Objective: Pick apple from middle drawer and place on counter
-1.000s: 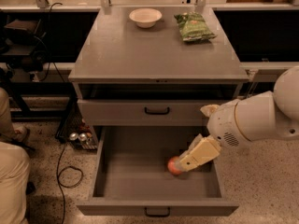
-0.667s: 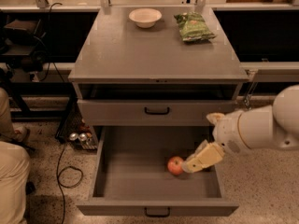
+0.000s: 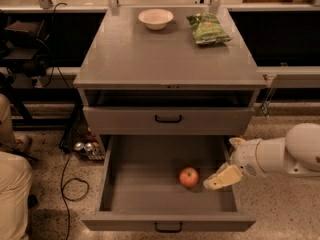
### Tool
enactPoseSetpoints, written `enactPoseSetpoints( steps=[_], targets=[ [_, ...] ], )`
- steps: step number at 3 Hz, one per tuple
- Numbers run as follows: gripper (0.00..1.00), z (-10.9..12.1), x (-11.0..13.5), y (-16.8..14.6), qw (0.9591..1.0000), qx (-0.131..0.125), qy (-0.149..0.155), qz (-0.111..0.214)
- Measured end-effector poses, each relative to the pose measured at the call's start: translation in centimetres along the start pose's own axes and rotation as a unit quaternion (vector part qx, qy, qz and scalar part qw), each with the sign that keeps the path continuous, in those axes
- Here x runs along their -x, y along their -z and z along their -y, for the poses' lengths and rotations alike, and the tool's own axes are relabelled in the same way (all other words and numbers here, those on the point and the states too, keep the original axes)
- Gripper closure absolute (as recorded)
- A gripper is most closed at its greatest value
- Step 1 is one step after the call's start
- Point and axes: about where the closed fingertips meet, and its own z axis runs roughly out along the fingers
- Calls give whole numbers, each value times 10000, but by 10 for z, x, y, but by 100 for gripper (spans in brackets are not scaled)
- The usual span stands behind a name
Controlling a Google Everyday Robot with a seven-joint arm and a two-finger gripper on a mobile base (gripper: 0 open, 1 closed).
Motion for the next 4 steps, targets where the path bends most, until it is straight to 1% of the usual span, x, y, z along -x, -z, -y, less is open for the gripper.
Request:
enactPoseSetpoints(
  steps=[1, 2, 3, 4],
  targets=[
    [0, 13, -44, -57, 9998, -47, -182, -76],
    [0, 13, -44, -59, 9998, -42, -185, -62],
    [0, 13, -55, -86, 9997, 8, -222, 107],
    [0, 10, -65, -122, 9994, 18, -255, 224]
  ],
)
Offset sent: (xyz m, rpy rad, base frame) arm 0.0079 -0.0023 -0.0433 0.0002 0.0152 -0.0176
